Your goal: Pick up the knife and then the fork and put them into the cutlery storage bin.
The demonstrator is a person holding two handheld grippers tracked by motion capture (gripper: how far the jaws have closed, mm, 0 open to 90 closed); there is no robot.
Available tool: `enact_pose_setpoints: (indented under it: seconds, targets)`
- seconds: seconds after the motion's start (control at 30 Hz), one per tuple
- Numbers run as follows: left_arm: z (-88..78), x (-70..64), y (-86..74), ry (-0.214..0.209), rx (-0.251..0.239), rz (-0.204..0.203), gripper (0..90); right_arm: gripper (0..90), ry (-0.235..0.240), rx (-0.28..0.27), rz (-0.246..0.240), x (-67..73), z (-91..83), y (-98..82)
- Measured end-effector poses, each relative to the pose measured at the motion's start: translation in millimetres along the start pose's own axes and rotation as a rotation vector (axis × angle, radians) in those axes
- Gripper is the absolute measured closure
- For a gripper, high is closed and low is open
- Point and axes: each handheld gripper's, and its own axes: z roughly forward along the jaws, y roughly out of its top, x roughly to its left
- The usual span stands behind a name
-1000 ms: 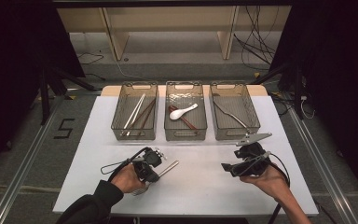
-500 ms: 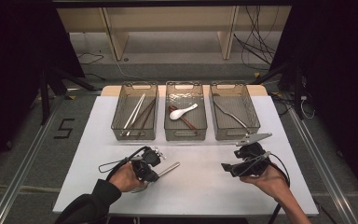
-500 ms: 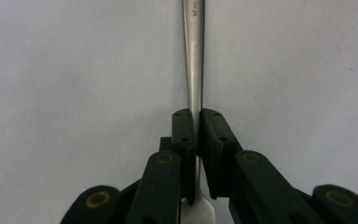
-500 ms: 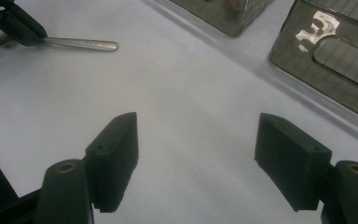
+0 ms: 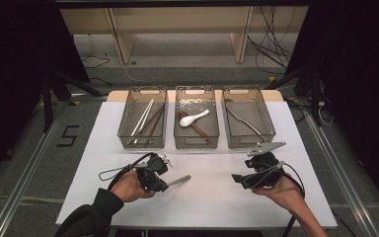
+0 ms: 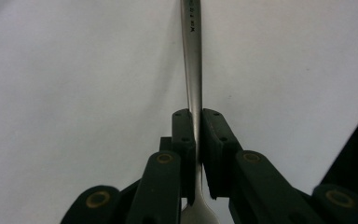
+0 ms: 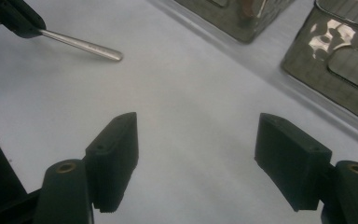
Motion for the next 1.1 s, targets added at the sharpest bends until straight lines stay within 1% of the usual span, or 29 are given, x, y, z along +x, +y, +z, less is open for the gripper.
enact_pose_setpoints:
  seconds: [0.2,0.27,0.33,0.47,0.5,0.57,0.67,0.7,0.83,0.9,0.93,1.0,1.07,1.1]
  targets:
    - [-2.3,-10.6,2.2,-0.016,0.010,0.034,83.7,30.9,0.034,0.004,-0.044,11.5,3.3,3.6]
    - [-3.4,-14.5,3.6,-0.014,0.007,0.047,83.7,30.9,0.046,0.006,-0.058,16.1,5.3,5.0]
    - [-5.0,-17.1,4.6,-0.023,-0.004,0.050,83.7,30.9,0.056,0.010,-0.067,19.9,7.2,6.1]
    - [-8.2,-21.6,6.0,-0.028,-0.007,0.070,83.7,30.9,0.083,0.016,-0.091,27.8,11.1,8.6]
    - [-8.7,-23.3,6.5,-0.035,-0.007,0.078,83.7,30.9,0.088,0.017,-0.096,29.6,11.7,9.1]
    - [-8.8,-26.8,7.0,-0.044,-0.014,0.080,83.7,30.8,0.104,0.017,-0.122,35.9,13.4,10.6]
    - [-9.4,-34.0,8.7,-0.061,-0.009,0.111,83.7,30.6,0.129,0.021,-0.154,44.7,15.2,12.7]
    - [-9.1,-36.8,9.2,-0.065,-0.008,0.120,83.7,30.5,0.139,0.019,-0.176,48.3,16.6,13.5]
    - [-6.7,-47.4,11.9,-0.076,-0.003,0.145,83.6,30.4,0.173,0.043,-0.229,60.8,20.4,15.2]
    - [-6.5,-52.8,13.6,-0.085,0.006,0.170,83.7,30.4,0.189,0.050,-0.262,66.7,23.7,15.7]
    - [-6.5,-56.1,14.5,-0.090,-0.004,0.175,83.6,30.4,0.200,0.058,-0.278,68.9,25.0,15.9]
    - [-7.3,-60.2,15.7,-0.099,-0.005,0.185,83.6,30.4,0.220,0.067,-0.298,74.4,29.1,15.6]
    - [-8.4,-64.4,16.5,-0.113,-0.007,0.192,83.6,30.4,0.233,0.076,-0.304,78.7,32.3,15.1]
    - [-8.6,-65.6,16.8,-0.114,-0.008,0.199,83.6,30.4,0.241,0.080,-0.324,79.4,33.6,14.7]
